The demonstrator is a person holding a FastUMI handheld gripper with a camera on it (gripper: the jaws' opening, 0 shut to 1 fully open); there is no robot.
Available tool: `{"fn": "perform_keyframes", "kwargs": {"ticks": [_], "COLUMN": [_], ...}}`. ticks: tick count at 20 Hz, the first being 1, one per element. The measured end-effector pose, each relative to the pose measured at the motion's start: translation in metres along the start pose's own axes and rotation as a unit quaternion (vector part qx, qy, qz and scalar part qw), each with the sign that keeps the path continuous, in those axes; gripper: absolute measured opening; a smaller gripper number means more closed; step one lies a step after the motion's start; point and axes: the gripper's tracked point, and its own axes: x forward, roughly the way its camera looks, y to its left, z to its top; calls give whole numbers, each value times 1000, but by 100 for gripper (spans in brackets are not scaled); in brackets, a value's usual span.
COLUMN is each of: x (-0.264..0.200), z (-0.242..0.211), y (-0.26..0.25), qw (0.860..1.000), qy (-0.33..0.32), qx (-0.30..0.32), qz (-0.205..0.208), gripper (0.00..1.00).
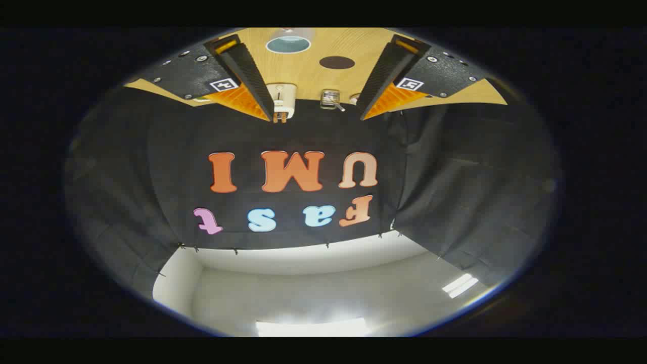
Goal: Take the bottle from table, then pour the juice into the cup, finally place the bottle on the coaster
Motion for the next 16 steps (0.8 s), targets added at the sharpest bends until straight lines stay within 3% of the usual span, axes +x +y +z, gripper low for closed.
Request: {"fn": "perform_keyframes", "kwargs": {"ticks": [16], "x": [-2], "z": [-16], "y": [29], "qw": [999], "qy": [33], "qx": [-18], "qz": [4], "gripper": [98]}}
